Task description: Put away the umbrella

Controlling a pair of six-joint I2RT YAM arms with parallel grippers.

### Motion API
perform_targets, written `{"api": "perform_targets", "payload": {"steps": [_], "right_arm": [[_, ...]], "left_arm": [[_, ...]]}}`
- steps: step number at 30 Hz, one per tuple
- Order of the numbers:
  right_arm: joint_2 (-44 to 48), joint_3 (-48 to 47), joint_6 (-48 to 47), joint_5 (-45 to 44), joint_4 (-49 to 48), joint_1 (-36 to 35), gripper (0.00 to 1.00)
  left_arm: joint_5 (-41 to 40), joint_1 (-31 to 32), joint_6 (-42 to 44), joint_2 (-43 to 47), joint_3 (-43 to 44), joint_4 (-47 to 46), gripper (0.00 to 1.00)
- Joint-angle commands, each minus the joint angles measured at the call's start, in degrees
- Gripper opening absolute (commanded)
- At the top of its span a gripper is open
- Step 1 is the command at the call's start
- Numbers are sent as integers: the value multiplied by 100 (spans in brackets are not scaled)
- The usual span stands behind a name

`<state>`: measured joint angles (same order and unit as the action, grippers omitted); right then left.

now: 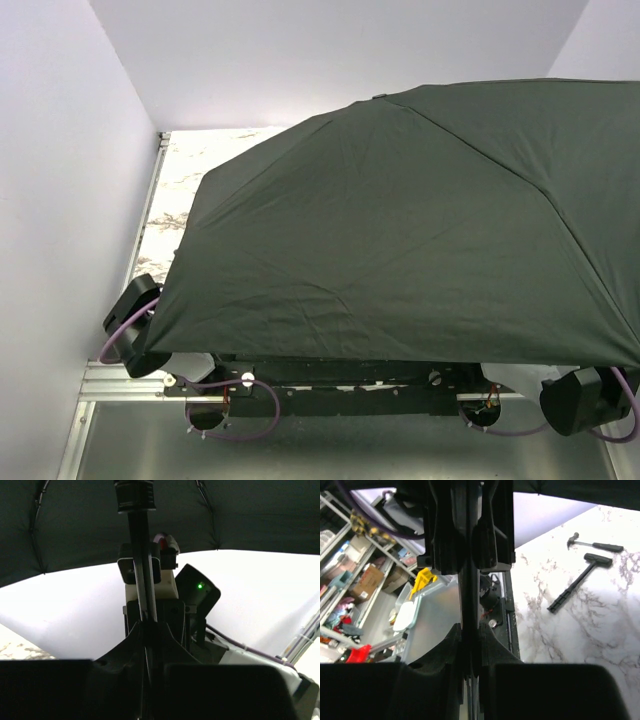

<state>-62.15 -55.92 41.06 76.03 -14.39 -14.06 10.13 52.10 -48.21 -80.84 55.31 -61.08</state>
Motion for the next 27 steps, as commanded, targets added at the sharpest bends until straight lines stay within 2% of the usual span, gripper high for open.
{"api": "perform_targets", "payload": {"steps": [1, 3, 4, 6, 8, 11, 14, 17, 20, 23, 24, 25, 26, 27], "right_arm": [[100, -44, -379, -15, 49, 20, 0], [111, -188, -994, -229, 744, 18, 5], [110, -301, -1409, -404, 1274, 18, 11], [113, -580, -2370, -1067, 2346, 22, 31], [103, -790, -3009, -1668, 2906, 18, 41], [58, -893, -3345, -2112, 3141, 14, 50], [10, -886, -3416, -2272, 3138, 11, 52], [-7, -882, -3480, -2387, 3173, 0, 50], [40, -868, -3554, -2551, 3190, -2, 44], [15, -893, -3531, -2584, 3163, 4, 36], [1, -909, -3522, -2584, 3153, 8, 27], [-25, -941, -3521, -2570, 3155, 3, 9], [-45, -967, -3521, -2532, 3170, 0, 1], [-39, -973, -3488, -2453, 3153, -2, 1]], "left_arm": [[231, 62, 31, -68, 282, 68, 0], [-143, 92, 179, 37, 330, 490, 0], [-437, 127, 313, 136, 383, 785, 0], [-1184, 257, 636, 325, 536, 1608, 0], [-2041, 468, 943, 425, 832, 2442, 0], [-3227, 858, 1341, 346, 1294, 3007, 0], [-4120, 1207, 1667, 95, 1735, 3305, 0], [-4463, 1405, 1985, -68, 1852, 3068, 0], [-4825, 1503, 2190, -155, 2013, 3124, 0], [-4830, 1533, 2210, -215, 2094, 3107, 0], [-4814, 1549, 2211, -249, 2135, 3126, 0], [-4818, 1550, 2210, -262, 2166, 3145, 0], [-4775, 1564, 2215, -272, 2176, 3133, 0], [-4707, 1565, 2211, -255, 2145, 3089, 0]]}}
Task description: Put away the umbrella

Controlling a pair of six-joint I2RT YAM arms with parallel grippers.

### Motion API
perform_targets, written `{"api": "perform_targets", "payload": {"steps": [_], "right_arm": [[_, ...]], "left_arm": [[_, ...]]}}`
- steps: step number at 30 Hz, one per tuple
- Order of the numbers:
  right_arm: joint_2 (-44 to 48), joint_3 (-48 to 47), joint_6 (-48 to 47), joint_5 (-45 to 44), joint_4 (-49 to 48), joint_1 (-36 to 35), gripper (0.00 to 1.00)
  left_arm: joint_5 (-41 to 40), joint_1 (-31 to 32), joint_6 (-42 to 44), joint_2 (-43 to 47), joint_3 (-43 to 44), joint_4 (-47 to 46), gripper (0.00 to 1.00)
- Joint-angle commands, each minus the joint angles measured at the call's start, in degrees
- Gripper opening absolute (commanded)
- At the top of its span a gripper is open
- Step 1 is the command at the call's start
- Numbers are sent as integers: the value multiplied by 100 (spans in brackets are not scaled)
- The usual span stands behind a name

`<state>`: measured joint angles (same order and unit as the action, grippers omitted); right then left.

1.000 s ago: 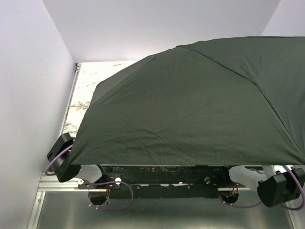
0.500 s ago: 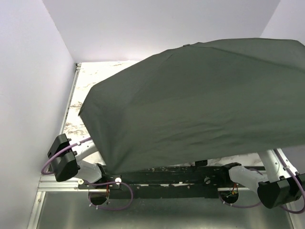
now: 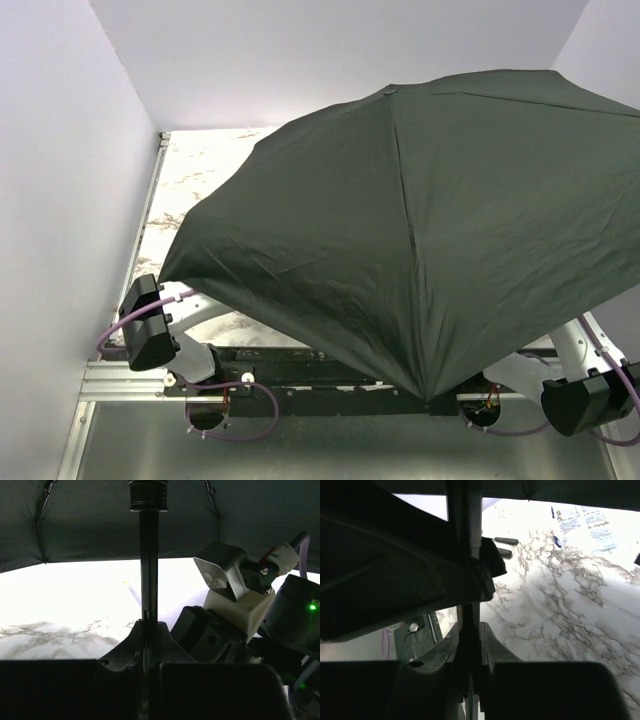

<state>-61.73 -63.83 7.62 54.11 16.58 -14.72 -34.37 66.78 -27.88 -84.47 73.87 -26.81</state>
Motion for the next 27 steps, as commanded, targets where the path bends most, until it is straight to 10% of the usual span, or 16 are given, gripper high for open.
{"api": "perform_targets", "payload": {"steps": [1, 3, 7, 10, 27], "right_arm": [[-51, -175, -79, -172, 15, 66, 1], [-2, -125, 196, 121, -155, 74, 1], [70, 10, 947, 1015, -719, 162, 1], [61, 214, 1414, 1502, -1316, 171, 1], [140, 650, 2315, 2086, -2475, 172, 1]], "left_arm": [[-228, 90, 138, 156, 217, -406, 0], [68, 45, 87, 350, -158, -750, 0], [1377, -375, -477, 1059, -1461, -1741, 63], [2673, -901, -1022, 1393, -2363, -2664, 79], [4259, -1203, -1887, 167, -1438, -3209, 63]]}}
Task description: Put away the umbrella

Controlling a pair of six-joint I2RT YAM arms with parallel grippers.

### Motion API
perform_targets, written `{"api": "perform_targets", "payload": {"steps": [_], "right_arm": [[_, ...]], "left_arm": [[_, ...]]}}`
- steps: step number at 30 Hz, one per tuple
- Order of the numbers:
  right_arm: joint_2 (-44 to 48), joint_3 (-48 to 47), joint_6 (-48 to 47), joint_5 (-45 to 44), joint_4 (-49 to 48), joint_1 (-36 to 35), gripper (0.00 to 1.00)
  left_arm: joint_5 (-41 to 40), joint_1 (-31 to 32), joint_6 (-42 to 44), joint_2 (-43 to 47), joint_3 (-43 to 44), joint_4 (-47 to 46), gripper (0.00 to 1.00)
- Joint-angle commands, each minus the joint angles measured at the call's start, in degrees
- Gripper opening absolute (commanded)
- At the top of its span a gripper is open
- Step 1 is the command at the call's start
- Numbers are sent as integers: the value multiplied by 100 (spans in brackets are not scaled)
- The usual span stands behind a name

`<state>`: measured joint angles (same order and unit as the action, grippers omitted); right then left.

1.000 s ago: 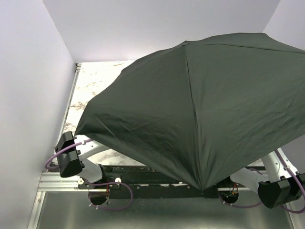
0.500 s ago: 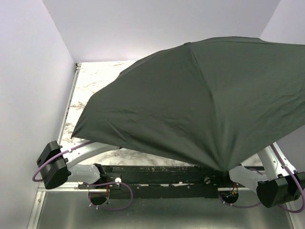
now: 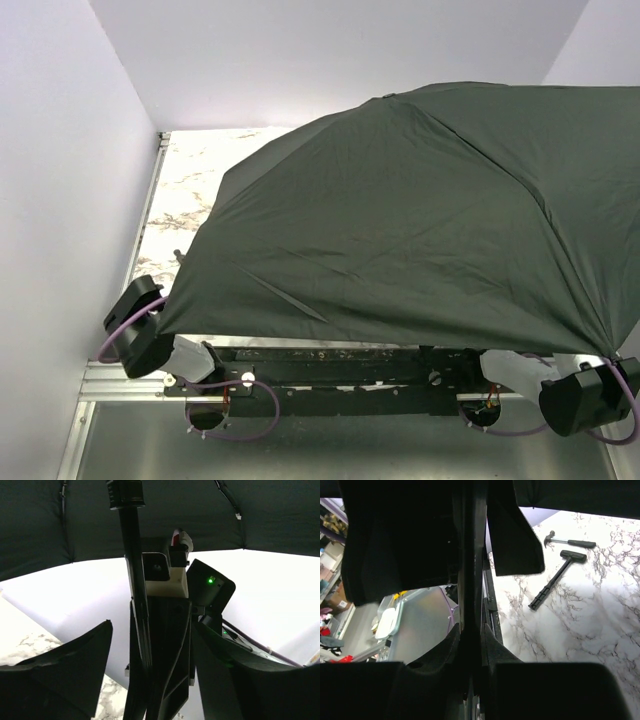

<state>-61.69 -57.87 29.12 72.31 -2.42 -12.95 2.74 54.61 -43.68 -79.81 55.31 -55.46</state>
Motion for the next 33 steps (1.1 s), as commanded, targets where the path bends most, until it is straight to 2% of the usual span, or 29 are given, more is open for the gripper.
{"api": "perform_targets", "payload": {"steps": [1, 2, 3, 5, 6, 8, 9, 11, 13, 16, 19, 21, 22, 23, 25, 28, 29, 32, 33], "right_arm": [[146, 71, 164, 269, -576, 0, 1], [153, 74, 171, 257, -576, 2, 1], [154, 87, 160, 257, -577, -6, 1], [179, 90, 93, 225, -514, -5, 1], [191, 65, -23, 187, -395, -5, 1], [204, -42, -452, -43, 84, -2, 1], [202, -146, -765, -235, 576, -6, 7], [208, -312, -1340, -718, 1188, -5, 26], [195, -411, -1678, -1081, 1475, -6, 36], [142, -475, -1786, -1297, 1563, 2, 39], [75, -508, -1824, -1368, 1586, -4, 39], [78, -493, -1844, -1390, 1595, -6, 37], [78, -476, -1841, -1402, 1587, -4, 33], [88, -456, -1842, -1408, 1579, -1, 26], [97, -445, -1852, -1389, 1576, -12, 2], [142, -436, -1651, -1202, 1433, -2, 1], [153, -436, -1493, -1034, 1329, 3, 1], [150, -403, -776, -519, 765, 51, 1], [150, -401, -616, -393, 606, 67, 1]], "left_arm": [[616, 15, -329, -360, 493, -350, 58], [687, 15, -355, -423, 572, -339, 50], [717, 15, -364, -468, 626, -314, 38], [645, 15, -377, -496, 691, -163, 8], [562, 15, -350, -468, 692, -87, 0], [267, 34, -239, -345, 623, 162, 0], [-17, 66, -127, -237, 584, 361, 0], [-756, 186, 177, -18, 571, 886, 0], [-1562, 355, 466, 141, 661, 1475, 0], [-2571, 637, 755, 142, 963, 2084, 0], [-2904, 806, 885, -21, 1251, 2332, 0], [-3021, 870, 952, -115, 1345, 2313, 0], [-3049, 884, 982, -142, 1372, 2270, 0], [-3066, 892, 985, -159, 1400, 2259, 0], [-3054, 897, 1010, -179, 1451, 2250, 0], [-2694, 874, 1031, -109, 1293, 1932, 0], [-2352, 807, 979, -40, 1050, 1541, 2], [-1270, 457, 368, 211, 197, 359, 50], [-1050, 337, 138, 265, -145, -114, 61]]}}
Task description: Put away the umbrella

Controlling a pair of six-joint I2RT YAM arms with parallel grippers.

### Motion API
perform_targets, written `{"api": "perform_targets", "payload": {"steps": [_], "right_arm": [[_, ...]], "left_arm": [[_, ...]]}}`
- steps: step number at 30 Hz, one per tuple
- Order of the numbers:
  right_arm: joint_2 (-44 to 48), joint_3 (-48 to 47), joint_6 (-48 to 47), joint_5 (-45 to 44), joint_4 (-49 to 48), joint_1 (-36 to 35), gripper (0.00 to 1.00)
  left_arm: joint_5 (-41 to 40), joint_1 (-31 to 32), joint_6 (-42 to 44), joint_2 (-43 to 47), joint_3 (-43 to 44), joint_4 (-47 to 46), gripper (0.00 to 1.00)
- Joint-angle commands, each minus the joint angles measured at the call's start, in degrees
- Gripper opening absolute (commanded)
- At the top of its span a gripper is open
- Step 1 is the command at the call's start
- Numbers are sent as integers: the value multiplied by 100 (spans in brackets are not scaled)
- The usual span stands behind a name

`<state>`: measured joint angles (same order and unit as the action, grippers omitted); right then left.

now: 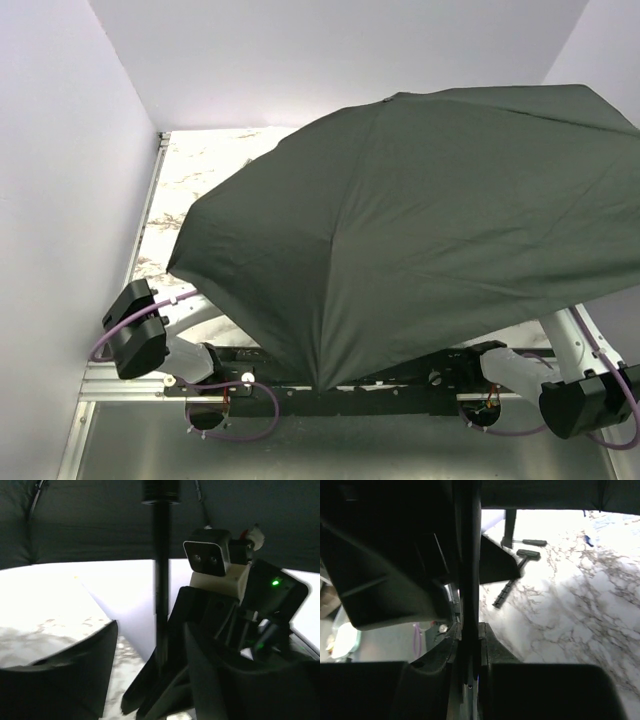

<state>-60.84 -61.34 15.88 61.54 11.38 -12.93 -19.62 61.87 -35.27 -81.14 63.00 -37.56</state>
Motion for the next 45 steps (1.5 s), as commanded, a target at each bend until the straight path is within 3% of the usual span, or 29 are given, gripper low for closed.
{"api": "perform_targets", "payload": {"steps": [1, 3, 6, 13, 21, 34, 36, 42, 45], "right_arm": [[45, -54, 883, 773, -896, 65, 1], [12, -22, 1200, 939, -1231, 71, 1], [-51, 48, 1639, 1097, -1713, 72, 1], [-42, 152, 1885, 1189, -1980, 75, 1], [-43, 236, 2083, 1255, -2197, 80, 1], [3, 264, 2077, 1309, -2219, 80, 1], [2, 257, 2086, 1317, -2219, 80, 1], [30, 289, 2096, 1330, -2232, 85, 1], [42, 304, 2096, 1335, -2236, 80, 0]], "left_arm": [[1399, -521, -890, 417, -1166, -2346, 69], [1537, -684, -1098, 417, -1577, -3150, 79], [1528, -817, -1216, 305, -1752, -3756, 85], [1279, -834, -1200, -328, -953, -4297, 88], [956, -926, -1238, -706, -7, -3658, 89], [901, -1061, -1847, -1007, 795, -2397, 61], [876, -1070, -1911, -1044, 839, -2355, 55], [862, -1106, -2076, -1156, 936, -2402, 53], [910, -1140, -2128, -1198, 1008, -2411, 45]]}}
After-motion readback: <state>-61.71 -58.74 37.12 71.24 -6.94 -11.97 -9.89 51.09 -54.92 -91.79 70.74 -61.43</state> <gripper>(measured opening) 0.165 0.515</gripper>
